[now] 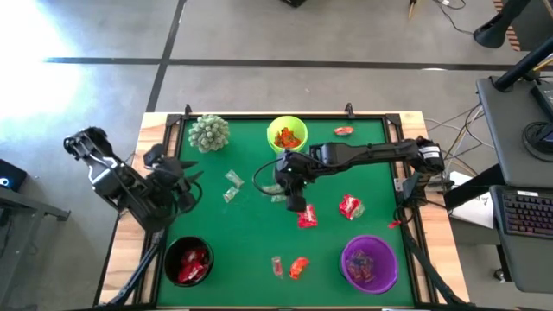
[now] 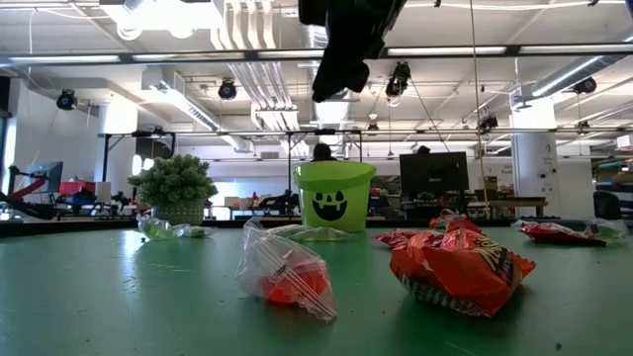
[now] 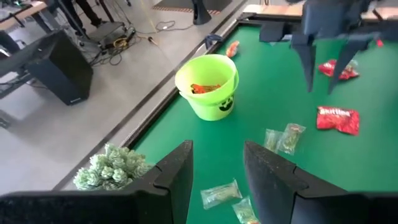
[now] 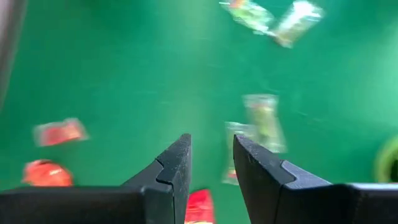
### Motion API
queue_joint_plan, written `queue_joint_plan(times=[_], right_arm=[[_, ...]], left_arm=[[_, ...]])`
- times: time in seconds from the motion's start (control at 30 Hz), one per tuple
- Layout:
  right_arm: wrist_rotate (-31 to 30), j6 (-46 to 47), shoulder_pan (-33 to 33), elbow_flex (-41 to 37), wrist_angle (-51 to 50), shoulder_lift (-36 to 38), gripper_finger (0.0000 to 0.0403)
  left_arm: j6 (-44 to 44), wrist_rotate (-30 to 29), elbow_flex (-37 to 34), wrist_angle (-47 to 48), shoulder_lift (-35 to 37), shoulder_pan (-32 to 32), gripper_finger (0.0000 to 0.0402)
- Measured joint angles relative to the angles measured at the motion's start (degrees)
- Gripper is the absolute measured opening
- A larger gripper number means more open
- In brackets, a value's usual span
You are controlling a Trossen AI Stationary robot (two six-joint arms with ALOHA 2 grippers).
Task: Organize candy in baskets
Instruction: Put the green candy into the violet bucket
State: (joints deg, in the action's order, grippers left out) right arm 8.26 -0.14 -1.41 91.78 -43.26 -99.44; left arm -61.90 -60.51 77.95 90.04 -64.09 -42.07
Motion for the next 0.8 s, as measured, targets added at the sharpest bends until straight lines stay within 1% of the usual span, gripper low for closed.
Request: queue_joint_plan(times=[0.07,0.13,0.3,0.43,0.67,0.8], right_arm=[[-2.8,0.1,-0.8,-0.6,0.5,-0.4,0.0109],[-4.0,0.1,-1.7,-0.7,0.8,-1.0,0.0109],[-3.8,3.5,-2.5,-0.8,1.1,-4.2,0.0109],[-3.8,4.4,-2.6,-0.8,1.9,-7.4,0.0109],[-3.8,6.5,-2.6,-0.8,2.6,-12.2,0.0109],[-3.9,5.3,-2.6,-0.8,3.6,-13.4,0.0109]], left_arm=[[0.4,-0.1,0.0,0.0,1.3,0.2,0.0125],[0.4,-0.1,0.0,0.0,2.6,0.2,0.0125],[1.3,-0.1,-0.1,0.0,4.8,0.2,0.0125],[3.3,-0.2,-0.1,0.0,5.7,0.2,0.0125],[3.8,-0.1,-0.1,0.0,6.9,0.2,0.0125],[5.0,-0.1,-0.1,0.0,7.5,0.2,0.0125]])
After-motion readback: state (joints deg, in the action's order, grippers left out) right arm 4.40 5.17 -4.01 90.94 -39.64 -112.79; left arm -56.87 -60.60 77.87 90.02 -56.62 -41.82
